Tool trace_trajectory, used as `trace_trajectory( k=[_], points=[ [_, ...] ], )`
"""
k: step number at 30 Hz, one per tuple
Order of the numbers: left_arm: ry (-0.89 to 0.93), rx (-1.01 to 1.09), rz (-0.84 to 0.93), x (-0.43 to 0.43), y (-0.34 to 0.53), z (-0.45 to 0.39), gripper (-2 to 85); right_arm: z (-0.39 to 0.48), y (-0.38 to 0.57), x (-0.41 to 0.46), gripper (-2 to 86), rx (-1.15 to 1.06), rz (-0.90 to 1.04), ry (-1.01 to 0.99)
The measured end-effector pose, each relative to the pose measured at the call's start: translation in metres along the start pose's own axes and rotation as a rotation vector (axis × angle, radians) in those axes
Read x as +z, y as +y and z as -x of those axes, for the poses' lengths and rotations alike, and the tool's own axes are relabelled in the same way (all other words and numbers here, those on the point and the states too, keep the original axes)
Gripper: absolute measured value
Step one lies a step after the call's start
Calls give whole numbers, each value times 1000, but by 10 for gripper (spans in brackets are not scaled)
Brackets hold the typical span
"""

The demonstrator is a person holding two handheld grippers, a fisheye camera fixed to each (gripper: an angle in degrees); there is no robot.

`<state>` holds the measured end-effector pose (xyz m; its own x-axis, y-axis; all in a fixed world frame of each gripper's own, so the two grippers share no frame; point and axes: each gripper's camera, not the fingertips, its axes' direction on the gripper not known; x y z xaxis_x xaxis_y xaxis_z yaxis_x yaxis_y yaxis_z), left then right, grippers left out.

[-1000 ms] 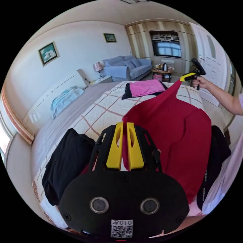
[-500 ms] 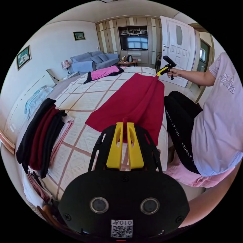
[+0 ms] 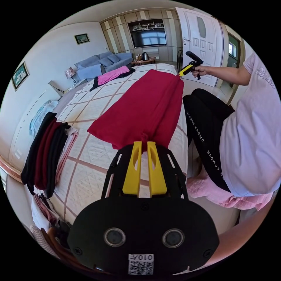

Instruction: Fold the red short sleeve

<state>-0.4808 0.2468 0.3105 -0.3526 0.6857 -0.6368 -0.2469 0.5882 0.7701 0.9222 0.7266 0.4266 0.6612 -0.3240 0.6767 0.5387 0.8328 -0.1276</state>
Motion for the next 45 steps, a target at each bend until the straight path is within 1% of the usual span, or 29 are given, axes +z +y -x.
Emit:
trace_trajectory(
  k=[3, 7, 8, 10, 12, 15, 17, 18, 20, 23, 24, 27, 28, 29, 30, 31, 33, 36, 39, 42, 45],
  points=[
    [1, -13, -2, -14, 16, -5, 20, 8, 6, 2, 34, 4, 38, 24],
    [-28, -28, -26, -37, 30, -13, 20, 23, 17, -2, 31, 17, 35, 42],
    [-41, -29, -36, -43, 32, -15, 20, 27, 17, -3, 30, 19, 16, 45],
    [-36, -27, -74, -51, 31, -16, 18, 49, 8, -12, 27, -5, -102, 57],
    [-29, -29, -147, -62, 29, -15, 14, 69, -4, -11, 26, -33, -170, 68],
    [-29, -58, -203, -68, 35, -11, 9, 102, -28, 5, 25, -97, -199, 48],
    [-2, -94, -173, -59, 39, -8, 6, 119, -39, 21, 25, -122, -198, 26],
    [29, -94, -144, -51, 41, -9, 5, 127, -45, 36, 25, -129, -180, 12],
    [35, -80, -107, -39, 45, -15, 3, 137, -51, 60, 26, -120, -120, 6],
    [19, -89, 53, -12, 54, -20, 2, 146, -56, 100, 25, -69, 25, 47],
    [8, -90, 61, -7, 60, -21, 2, 148, -57, 112, 25, -36, 88, 86],
    [34, -154, -6, -15, 75, -11, 1, 163, -62, 110, 34, 32, 73, 101],
    [47, -176, -25, -19, 78, -8, 1, 177, -66, 100, 47, 44, 11, 126],
    [52, -238, -93, -33, 87, 0, 1, 187, -69, 93, 53, 45, -32, 129],
    [16, -319, -173, -50, 99, 7, 1, 210, -77, 83, 64, 41, -114, 129],
    [-13, -360, -206, -59, 105, 10, 1, 238, -88, 80, 72, 1, -167, 138],
    [-172, -476, -275, -88, 125, 13, 1, 287, -107, 91, 77, -95, -186, 172],
    [-304, -549, -255, -100, 134, 14, 2, 364, -140, 139, 78, -257, -165, 155],
    [-255, -598, -195, -93, 139, 24, 7, 433, -170, 195, 85, -418, -110, 140],
    [-193, -672, -192, -90, 152, 37, 16, 486, -190, 234, 102, -548, -82, 168],
    [-215, -700, -202, -93, 167, 44, 23, 518, -205, 268, 120, -628, -8, 254]
  ],
)
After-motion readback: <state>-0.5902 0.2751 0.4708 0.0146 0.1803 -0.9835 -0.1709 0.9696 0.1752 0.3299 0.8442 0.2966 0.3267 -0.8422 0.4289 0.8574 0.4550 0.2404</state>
